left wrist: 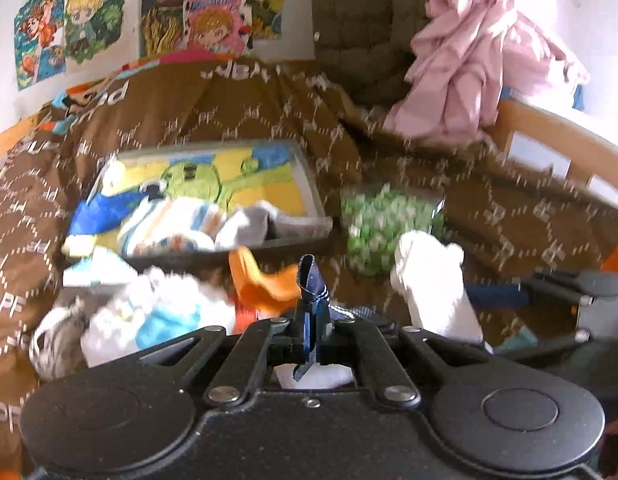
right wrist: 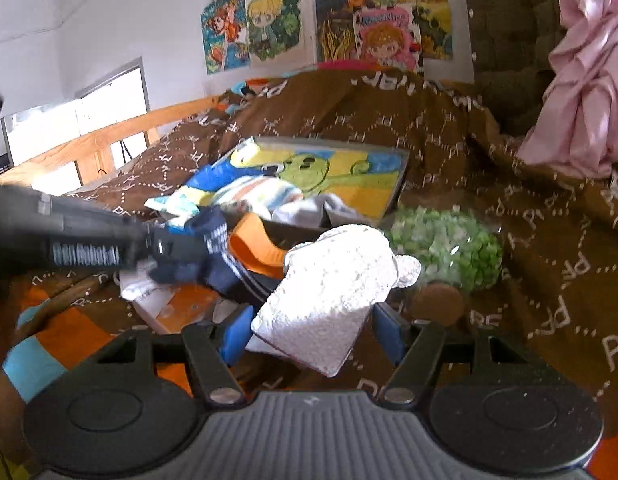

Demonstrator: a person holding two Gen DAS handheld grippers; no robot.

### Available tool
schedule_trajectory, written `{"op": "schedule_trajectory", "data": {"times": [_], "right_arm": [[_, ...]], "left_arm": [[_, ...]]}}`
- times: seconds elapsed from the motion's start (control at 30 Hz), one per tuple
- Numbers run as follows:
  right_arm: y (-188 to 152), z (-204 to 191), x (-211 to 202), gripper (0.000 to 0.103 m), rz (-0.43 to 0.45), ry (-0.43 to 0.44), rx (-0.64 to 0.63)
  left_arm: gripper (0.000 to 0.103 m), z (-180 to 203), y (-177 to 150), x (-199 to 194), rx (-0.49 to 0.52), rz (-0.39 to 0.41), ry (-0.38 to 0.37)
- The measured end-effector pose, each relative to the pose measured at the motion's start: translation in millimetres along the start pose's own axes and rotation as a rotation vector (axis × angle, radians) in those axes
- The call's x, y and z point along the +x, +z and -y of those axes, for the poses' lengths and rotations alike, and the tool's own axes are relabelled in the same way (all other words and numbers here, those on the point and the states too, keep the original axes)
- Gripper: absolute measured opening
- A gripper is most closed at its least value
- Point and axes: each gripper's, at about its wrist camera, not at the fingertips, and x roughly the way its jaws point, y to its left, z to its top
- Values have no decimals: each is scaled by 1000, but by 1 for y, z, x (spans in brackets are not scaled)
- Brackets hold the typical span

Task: Organize soft objects
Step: 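Lift both socks and carry them toward the painting tray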

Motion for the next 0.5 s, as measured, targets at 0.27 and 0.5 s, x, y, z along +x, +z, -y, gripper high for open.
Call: {"op": "schedule_trajectory", "data": {"times": [0.27,0.5], "right_arm": [[31,-8,-11,69,123,-63,-16],[76,-2,37,69,174,-95,-6]], "left_arm": [[1,-42,41,3,24,123,-95],[1,-86,69,23,-69,234,-97]]}}
